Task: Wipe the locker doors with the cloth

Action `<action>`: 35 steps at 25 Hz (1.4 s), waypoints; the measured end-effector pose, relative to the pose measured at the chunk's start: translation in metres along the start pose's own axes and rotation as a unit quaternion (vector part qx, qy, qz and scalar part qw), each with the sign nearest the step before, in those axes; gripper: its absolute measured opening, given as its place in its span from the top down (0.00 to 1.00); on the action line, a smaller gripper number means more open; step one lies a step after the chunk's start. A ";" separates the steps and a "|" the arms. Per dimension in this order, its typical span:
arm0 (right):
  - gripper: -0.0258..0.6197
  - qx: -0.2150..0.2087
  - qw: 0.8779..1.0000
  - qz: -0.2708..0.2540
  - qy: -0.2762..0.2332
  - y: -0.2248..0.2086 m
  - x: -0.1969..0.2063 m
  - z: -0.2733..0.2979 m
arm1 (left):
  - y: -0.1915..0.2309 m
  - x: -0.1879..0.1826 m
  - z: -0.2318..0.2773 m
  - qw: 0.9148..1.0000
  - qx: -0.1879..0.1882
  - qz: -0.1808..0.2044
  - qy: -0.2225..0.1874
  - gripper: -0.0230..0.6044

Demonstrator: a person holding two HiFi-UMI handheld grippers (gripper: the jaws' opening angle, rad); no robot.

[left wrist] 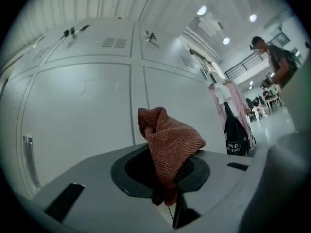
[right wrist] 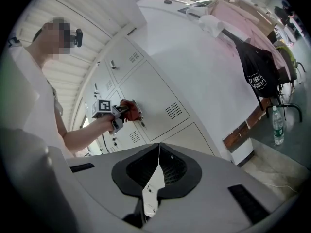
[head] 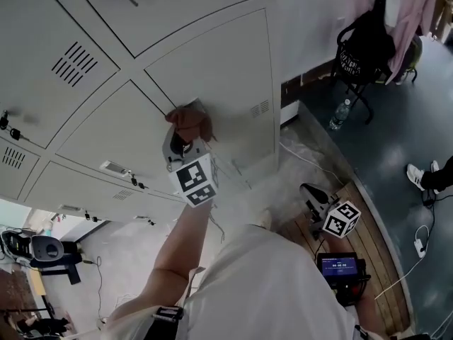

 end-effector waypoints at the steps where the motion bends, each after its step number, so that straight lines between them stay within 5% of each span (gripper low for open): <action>1: 0.93 0.002 1.000 0.002 -0.002 0.000 0.001 0.000 | -0.010 -0.007 0.005 1.000 0.002 0.025 -0.011 0.85; 5: 0.93 0.010 1.000 0.000 -0.014 0.000 -0.003 -0.003 | -0.061 -0.026 0.031 0.996 0.051 0.065 -0.024 0.85; 20: 0.93 0.065 0.995 0.013 -0.070 -0.011 -0.011 -0.041 | -0.221 -0.076 0.116 0.978 0.187 0.086 -0.022 0.85; 25: 0.93 0.052 0.996 0.015 -0.064 -0.008 -0.009 -0.036 | -0.169 -0.087 0.097 0.987 0.160 0.017 -0.029 0.85; 35: 0.93 -0.004 1.000 0.008 -0.006 0.005 -0.002 0.004 | -0.043 -0.064 0.037 0.995 0.083 -0.051 -0.014 0.85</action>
Point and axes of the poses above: the fingertips, and each gripper's own axes: z forward along the fingers, y to its left, x out of its underside, the point moved 8 cm from there along -z, backward along the fingers, and after that the axes turned 11 degrees about z, right-handed, at the moved point
